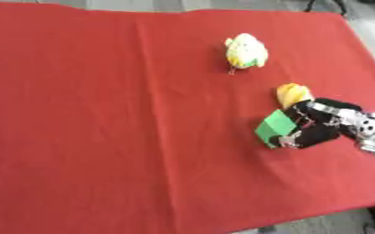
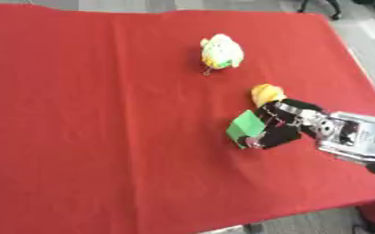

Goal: Pick up the objects with one hand, pass them to the other hand, and then place them into the box on the other side of the table.

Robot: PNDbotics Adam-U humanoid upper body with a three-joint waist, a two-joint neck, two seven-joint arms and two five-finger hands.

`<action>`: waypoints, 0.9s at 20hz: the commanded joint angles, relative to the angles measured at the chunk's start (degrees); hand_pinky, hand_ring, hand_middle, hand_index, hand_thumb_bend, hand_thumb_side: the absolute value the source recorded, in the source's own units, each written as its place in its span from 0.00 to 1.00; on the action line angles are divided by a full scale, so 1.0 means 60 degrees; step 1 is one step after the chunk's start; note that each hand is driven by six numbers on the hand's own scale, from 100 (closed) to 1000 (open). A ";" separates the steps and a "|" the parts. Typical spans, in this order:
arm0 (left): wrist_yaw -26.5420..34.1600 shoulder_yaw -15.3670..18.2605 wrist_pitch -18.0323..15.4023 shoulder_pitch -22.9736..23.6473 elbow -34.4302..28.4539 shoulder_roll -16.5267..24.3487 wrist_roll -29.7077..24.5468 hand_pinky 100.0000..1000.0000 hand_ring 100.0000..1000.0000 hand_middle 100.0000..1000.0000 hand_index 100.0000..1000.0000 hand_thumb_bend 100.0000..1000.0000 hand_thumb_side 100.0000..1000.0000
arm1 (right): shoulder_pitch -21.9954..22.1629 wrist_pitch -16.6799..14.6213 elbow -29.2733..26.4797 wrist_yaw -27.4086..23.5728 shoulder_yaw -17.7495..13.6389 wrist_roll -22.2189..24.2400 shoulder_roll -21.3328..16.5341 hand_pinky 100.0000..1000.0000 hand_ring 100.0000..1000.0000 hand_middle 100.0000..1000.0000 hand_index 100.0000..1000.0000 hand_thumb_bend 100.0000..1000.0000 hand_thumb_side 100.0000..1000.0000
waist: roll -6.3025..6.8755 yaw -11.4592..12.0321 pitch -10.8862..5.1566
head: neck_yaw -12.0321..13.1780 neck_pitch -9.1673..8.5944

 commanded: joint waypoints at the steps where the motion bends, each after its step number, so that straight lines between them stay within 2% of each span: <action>1: 0.0037 -0.0020 0.0004 -0.0128 -0.0108 0.0151 -0.0039 1.00 0.76 0.70 0.66 0.03 0.70 | -0.0084 -0.0020 -0.0031 -0.0110 -0.0105 -0.0195 -0.0190 0.67 0.65 0.54 0.72 0.35 0.15 | 0.0087 -0.0014 0.0037 | -0.0033 0.0054; 4: 0.0026 -0.0026 0.0017 -0.0132 -0.0113 0.0152 -0.0053 1.00 0.76 0.70 0.66 0.03 0.70 | -0.0086 -0.0025 -0.0031 -0.0089 -0.0094 -0.0224 -0.0189 0.67 0.64 0.51 0.70 0.34 0.11 | 0.0087 -0.0011 0.0039 | -0.0043 0.0054; 7: 0.0029 -0.0022 0.0019 -0.0133 -0.0119 0.0148 -0.0062 1.00 0.76 0.70 0.66 0.03 0.70 | -0.0097 -0.0028 -0.0031 -0.0012 -0.0097 -0.0202 -0.0188 0.66 0.62 0.49 0.68 0.35 0.04 | 0.0089 -0.0007 0.0042 | -0.0049 0.0054; 10: 0.0036 -0.0023 0.0016 -0.0132 -0.0122 0.0152 -0.0071 1.00 0.76 0.70 0.66 0.03 0.70 | -0.0047 -0.0025 -0.0031 0.0125 -0.0094 -0.0146 -0.0161 0.66 0.62 0.49 0.68 0.37 0.01 | 0.0088 -0.0013 0.0049 | -0.0047 0.0054; 13: 0.0043 -0.0018 0.0013 -0.0138 -0.0125 0.0149 -0.0073 1.00 0.76 0.70 0.66 0.03 0.70 | 0.0196 -0.0166 -0.0031 0.0336 -0.0089 -0.0157 -0.0083 0.64 0.61 0.47 0.66 0.35 0.00 | 0.0095 -0.0019 0.0060 | -0.0048 0.0054; 18: 0.0036 -0.0036 0.0022 -0.0132 -0.0116 0.0157 -0.0091 1.00 0.76 0.70 0.66 0.03 0.70 | 0.0356 -0.0419 -0.0031 0.0383 -0.0092 -0.0326 -0.0021 0.63 0.58 0.44 0.62 0.24 0.00 | 0.0094 -0.0034 0.0060 | -0.0039 0.0054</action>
